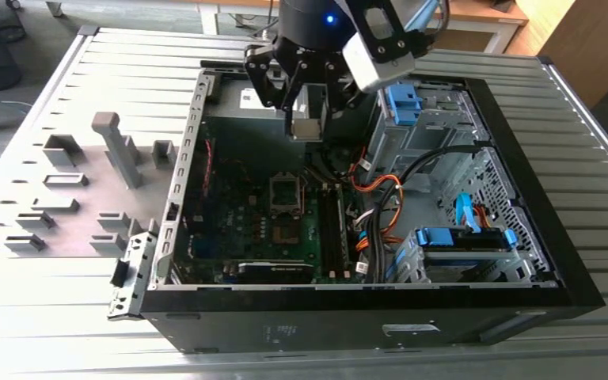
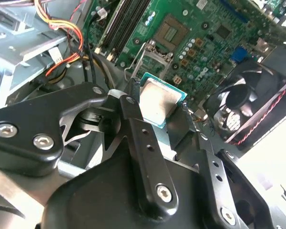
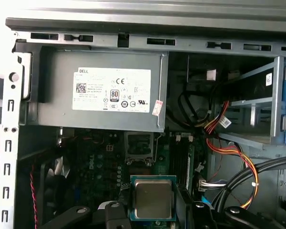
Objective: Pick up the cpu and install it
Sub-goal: 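Pick up the cpu and move it towards the insertion slot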
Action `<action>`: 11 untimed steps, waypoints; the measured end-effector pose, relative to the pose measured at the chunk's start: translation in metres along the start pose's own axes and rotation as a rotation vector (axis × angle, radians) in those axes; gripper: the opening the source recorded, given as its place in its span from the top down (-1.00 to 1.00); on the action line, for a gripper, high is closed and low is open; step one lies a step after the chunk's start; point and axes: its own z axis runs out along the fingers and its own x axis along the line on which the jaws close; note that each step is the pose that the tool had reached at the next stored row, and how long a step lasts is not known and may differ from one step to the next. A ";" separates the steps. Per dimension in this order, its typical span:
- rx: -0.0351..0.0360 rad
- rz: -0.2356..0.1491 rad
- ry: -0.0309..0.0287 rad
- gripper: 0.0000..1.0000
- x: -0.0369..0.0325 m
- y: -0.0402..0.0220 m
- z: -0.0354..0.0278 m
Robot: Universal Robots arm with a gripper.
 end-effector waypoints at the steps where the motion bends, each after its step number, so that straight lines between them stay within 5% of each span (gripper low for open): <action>1: -0.0001 0.001 -0.0001 0.06 0.0000 -0.0016 0.0013; 11: -0.0002 0.014 -0.0001 0.06 0.0001 -0.0080 0.0147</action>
